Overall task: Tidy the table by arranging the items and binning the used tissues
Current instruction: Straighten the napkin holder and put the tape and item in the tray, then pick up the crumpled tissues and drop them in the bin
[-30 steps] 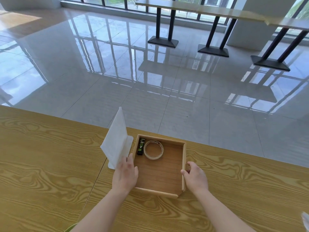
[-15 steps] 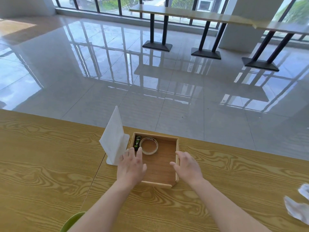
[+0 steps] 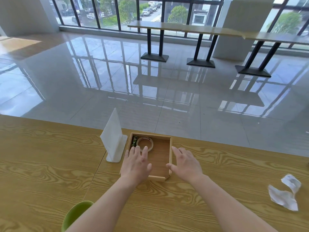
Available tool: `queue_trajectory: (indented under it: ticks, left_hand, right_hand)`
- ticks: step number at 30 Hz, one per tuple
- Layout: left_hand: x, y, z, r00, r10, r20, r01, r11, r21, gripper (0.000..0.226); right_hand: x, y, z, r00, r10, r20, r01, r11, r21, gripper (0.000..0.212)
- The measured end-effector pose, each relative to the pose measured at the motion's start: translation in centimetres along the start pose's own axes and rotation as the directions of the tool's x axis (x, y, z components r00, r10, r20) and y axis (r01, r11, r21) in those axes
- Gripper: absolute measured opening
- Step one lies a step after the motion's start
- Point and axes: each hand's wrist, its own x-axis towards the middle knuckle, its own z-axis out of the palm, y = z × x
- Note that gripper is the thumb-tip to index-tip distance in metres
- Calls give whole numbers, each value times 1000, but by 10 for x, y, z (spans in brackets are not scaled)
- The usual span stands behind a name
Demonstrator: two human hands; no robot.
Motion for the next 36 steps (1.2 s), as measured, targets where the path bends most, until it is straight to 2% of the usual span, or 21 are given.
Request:
queue_trajectory:
  ticks: [11, 20, 31, 36]
  left_hand:
    - [-27, 51, -22, 999, 19, -32, -18, 999, 33, 77]
    - [-42, 99, -25, 999, 26, -29, -25, 1000, 17, 79]
    - [-38, 140, -40, 972, 233, -33, -234, 972, -30, 79]
    - [-44, 156, -48, 933, 356, -59, -359, 932, -50, 79]
  right_hand:
    - [-37, 32, -22, 1000, -31, 6, 31, 997, -69, 88]
    - [-65, 65, -41, 999, -30, -14, 29, 996, -85, 86]
    - [-108, 83, -68, 983, 141, -116, -149, 987, -61, 84]
    - [-138, 84, -68, 956, 251, -154, -256, 967, -9, 82]
